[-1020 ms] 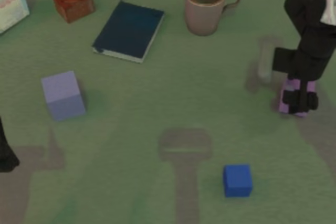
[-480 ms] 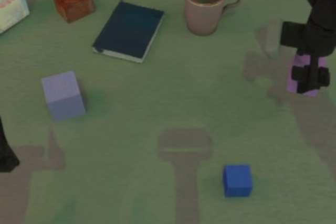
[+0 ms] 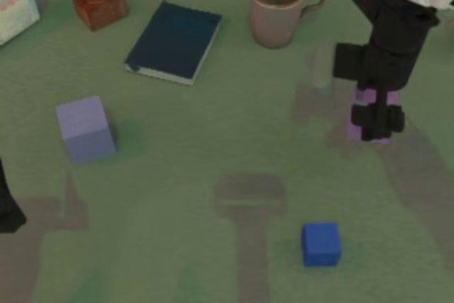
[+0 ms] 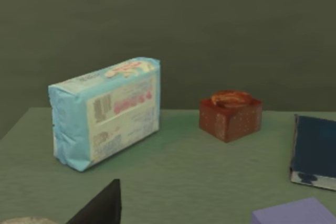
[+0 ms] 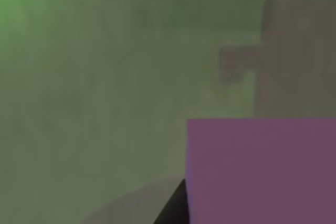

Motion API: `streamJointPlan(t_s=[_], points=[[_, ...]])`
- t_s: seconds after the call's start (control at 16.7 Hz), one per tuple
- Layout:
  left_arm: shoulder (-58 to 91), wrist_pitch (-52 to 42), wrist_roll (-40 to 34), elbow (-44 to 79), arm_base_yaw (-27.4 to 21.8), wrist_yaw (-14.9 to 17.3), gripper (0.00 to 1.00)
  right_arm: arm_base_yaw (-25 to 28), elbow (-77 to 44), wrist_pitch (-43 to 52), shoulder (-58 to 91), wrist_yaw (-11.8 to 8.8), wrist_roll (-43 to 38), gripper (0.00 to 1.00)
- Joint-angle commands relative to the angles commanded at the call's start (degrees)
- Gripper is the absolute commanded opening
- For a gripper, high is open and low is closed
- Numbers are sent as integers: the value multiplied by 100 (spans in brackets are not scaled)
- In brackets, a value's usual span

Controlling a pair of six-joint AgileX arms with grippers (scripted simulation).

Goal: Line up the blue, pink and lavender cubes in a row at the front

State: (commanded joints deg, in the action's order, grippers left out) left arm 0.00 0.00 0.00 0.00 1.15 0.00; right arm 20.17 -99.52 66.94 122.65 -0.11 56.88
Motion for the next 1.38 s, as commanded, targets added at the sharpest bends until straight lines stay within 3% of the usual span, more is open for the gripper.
streamJointPlan(t_s=[0.36,0.54,1.02,1.38], points=[[0,0,0,0,0,0,100,2124,706,-49,-599,-34,-1196,0],[0,0,0,0,0,0,100,2864,982,-96,-868,-41,-1665,0],[0,0,0,0,0,0,100,3055,1132,-205,-919,-42,-1820,0],[0,0,0,0,0,0,100,3073,1940,-1374,-612,-40,-1846,0]])
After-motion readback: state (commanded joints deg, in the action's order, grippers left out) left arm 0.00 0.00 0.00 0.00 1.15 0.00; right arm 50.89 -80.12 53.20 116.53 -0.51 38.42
